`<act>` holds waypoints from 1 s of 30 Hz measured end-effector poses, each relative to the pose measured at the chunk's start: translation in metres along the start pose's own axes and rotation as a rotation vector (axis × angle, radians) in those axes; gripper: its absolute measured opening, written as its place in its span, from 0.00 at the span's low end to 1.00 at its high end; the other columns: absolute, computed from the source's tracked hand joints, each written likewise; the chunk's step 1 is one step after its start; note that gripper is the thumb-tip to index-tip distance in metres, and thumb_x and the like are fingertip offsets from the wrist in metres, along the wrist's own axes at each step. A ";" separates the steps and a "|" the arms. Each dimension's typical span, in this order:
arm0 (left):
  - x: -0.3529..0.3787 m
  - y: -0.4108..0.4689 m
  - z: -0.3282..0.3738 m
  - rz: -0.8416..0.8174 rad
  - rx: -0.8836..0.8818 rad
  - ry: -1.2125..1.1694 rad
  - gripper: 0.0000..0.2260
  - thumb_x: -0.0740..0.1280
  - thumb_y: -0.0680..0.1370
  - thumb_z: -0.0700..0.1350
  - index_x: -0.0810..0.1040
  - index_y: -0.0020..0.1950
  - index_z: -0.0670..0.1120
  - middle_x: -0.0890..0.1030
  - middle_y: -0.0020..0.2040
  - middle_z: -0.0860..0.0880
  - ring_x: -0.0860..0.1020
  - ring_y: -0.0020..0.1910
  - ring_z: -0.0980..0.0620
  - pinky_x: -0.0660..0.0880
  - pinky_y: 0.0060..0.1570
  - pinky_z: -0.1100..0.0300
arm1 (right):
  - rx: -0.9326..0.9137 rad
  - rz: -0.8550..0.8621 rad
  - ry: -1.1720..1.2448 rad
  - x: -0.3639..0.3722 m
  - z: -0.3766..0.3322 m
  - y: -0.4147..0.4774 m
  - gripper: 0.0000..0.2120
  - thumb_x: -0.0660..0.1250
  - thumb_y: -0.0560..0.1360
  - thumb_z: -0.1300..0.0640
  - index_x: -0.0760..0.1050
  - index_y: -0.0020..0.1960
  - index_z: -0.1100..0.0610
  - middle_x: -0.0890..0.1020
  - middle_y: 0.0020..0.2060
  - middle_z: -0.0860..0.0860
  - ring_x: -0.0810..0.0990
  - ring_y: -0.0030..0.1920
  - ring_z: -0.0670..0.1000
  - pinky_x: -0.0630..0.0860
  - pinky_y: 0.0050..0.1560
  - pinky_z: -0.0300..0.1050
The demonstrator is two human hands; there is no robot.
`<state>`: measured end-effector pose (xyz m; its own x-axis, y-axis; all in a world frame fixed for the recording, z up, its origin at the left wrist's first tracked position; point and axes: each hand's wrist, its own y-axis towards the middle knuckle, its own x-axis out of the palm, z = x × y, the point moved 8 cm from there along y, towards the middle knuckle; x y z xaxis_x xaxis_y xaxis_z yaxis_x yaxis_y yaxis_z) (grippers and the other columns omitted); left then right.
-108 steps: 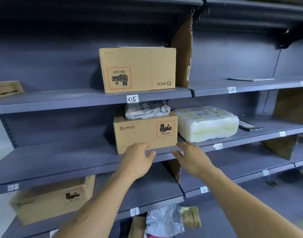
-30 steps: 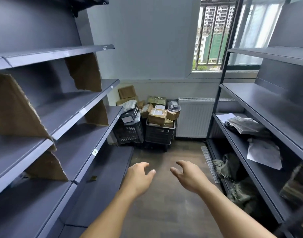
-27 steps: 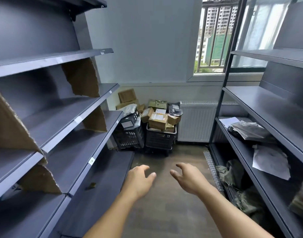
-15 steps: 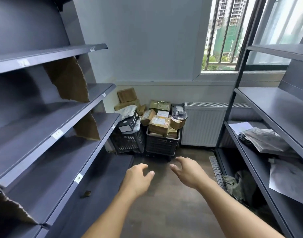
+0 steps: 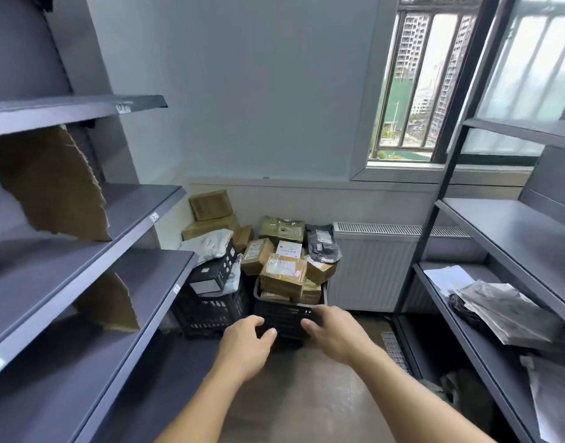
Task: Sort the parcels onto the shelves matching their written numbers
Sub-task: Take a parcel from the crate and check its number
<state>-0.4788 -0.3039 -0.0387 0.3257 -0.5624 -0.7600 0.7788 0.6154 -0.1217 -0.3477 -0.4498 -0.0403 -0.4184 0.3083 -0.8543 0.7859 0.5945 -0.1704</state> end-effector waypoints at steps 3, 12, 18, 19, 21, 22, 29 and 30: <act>-0.005 0.040 -0.004 -0.020 -0.016 -0.025 0.21 0.64 0.79 0.56 0.74 0.71 0.50 0.76 0.69 0.51 0.78 0.61 0.49 0.76 0.61 0.53 | 0.007 -0.003 -0.015 -0.003 -0.009 0.038 0.23 0.60 0.80 0.40 0.74 0.68 0.54 0.78 0.64 0.52 0.76 0.64 0.55 0.75 0.60 0.50; -0.004 0.140 -0.018 -0.010 -0.076 0.011 0.21 0.64 0.80 0.56 0.74 0.71 0.50 0.77 0.69 0.51 0.73 0.68 0.51 0.71 0.65 0.57 | -0.029 -0.083 0.003 0.013 -0.014 0.150 0.26 0.60 0.77 0.36 0.73 0.70 0.49 0.79 0.65 0.47 0.77 0.65 0.51 0.76 0.62 0.51; 0.001 0.223 -0.029 0.039 -0.193 0.017 0.22 0.65 0.79 0.58 0.75 0.70 0.52 0.77 0.68 0.51 0.75 0.66 0.50 0.73 0.64 0.56 | -0.093 -0.156 -0.015 0.011 -0.025 0.247 0.23 0.61 0.81 0.42 0.72 0.70 0.53 0.79 0.65 0.53 0.77 0.64 0.55 0.75 0.62 0.51; 0.002 0.232 -0.030 0.039 -0.209 0.020 0.22 0.65 0.79 0.58 0.75 0.70 0.52 0.77 0.68 0.51 0.75 0.66 0.51 0.73 0.64 0.56 | -0.098 -0.163 -0.023 0.011 -0.027 0.258 0.23 0.61 0.81 0.42 0.72 0.71 0.54 0.78 0.66 0.54 0.76 0.65 0.56 0.75 0.62 0.51; 0.003 0.260 -0.028 0.059 -0.253 0.004 0.21 0.65 0.79 0.58 0.75 0.70 0.52 0.77 0.68 0.52 0.75 0.66 0.51 0.73 0.64 0.55 | -0.127 -0.172 -0.037 0.005 -0.030 0.295 0.24 0.60 0.81 0.41 0.70 0.72 0.54 0.77 0.67 0.54 0.76 0.66 0.56 0.74 0.63 0.51; 0.003 0.275 -0.026 0.068 -0.272 -0.001 0.21 0.65 0.79 0.58 0.75 0.70 0.52 0.77 0.67 0.52 0.75 0.65 0.51 0.74 0.63 0.55 | -0.137 -0.179 -0.040 0.002 -0.032 0.313 0.25 0.60 0.81 0.41 0.69 0.73 0.54 0.77 0.68 0.54 0.75 0.66 0.56 0.74 0.64 0.50; 0.006 0.353 -0.009 0.109 -0.380 -0.028 0.21 0.64 0.79 0.57 0.75 0.70 0.51 0.78 0.66 0.52 0.76 0.63 0.51 0.73 0.59 0.58 | -0.235 -0.279 -0.091 -0.010 -0.041 0.418 0.27 0.59 0.82 0.42 0.65 0.77 0.54 0.73 0.72 0.53 0.72 0.70 0.55 0.71 0.67 0.50; 0.006 0.360 -0.009 0.113 -0.390 -0.029 0.20 0.64 0.80 0.57 0.75 0.69 0.51 0.78 0.65 0.52 0.77 0.61 0.51 0.73 0.57 0.59 | -0.240 -0.299 -0.099 -0.008 -0.043 0.429 0.27 0.59 0.82 0.41 0.65 0.77 0.54 0.73 0.72 0.53 0.72 0.70 0.55 0.71 0.66 0.50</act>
<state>-0.2011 -0.0805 -0.0924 0.4170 -0.4909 -0.7649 0.4768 0.8347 -0.2757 -0.0269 -0.1648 -0.0855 -0.5575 0.0286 -0.8297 0.5019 0.8077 -0.3094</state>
